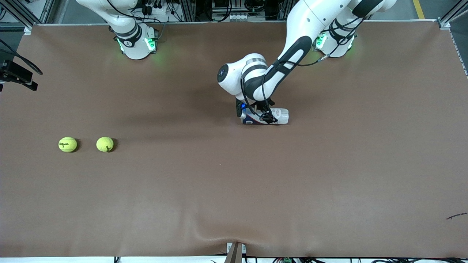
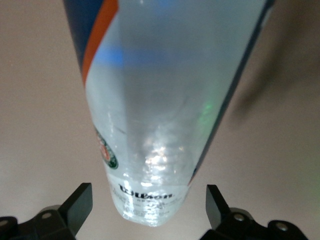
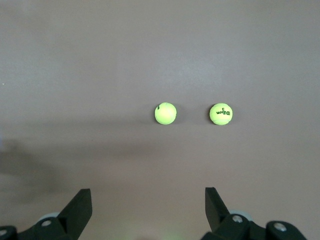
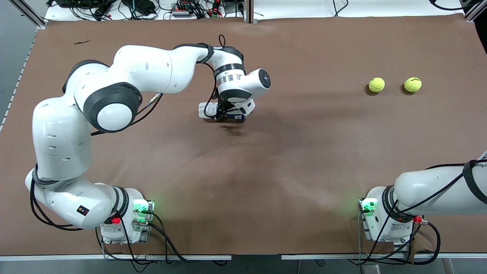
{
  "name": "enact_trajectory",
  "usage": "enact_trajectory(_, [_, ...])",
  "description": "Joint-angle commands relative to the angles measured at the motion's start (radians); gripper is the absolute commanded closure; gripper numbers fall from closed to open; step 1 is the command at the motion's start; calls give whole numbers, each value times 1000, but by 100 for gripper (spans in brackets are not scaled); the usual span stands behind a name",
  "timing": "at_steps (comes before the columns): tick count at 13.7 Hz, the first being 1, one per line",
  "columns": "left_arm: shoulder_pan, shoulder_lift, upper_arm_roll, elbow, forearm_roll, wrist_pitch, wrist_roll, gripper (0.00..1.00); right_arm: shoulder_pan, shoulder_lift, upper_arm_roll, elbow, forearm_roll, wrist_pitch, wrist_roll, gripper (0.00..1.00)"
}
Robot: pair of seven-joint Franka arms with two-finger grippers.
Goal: Insert tennis ball vertically with right arm
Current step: 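Grasp the tube with the left gripper and tilt it upright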
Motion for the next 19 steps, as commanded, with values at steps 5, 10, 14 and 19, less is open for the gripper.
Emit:
enact_trajectory(5, [3, 58, 4, 31, 24, -1, -5, 0, -28, 0, 15, 4, 6, 2, -15, 0])
enact_trajectory(10, [-3, 95, 5, 57, 24, -1, -6, 0, -30, 2, 15, 4, 12, 3, -15, 0])
enact_trajectory(14, [-6, 109, 7, 58, 25, -1, -6, 0, -33, 3, 15, 4, 3, 5, -15, 0])
enact_trajectory(19, [0, 113, 7, 61, 50, 1, -6, 0, -39, 74, 15, 6, -3, 98, -15, 0])
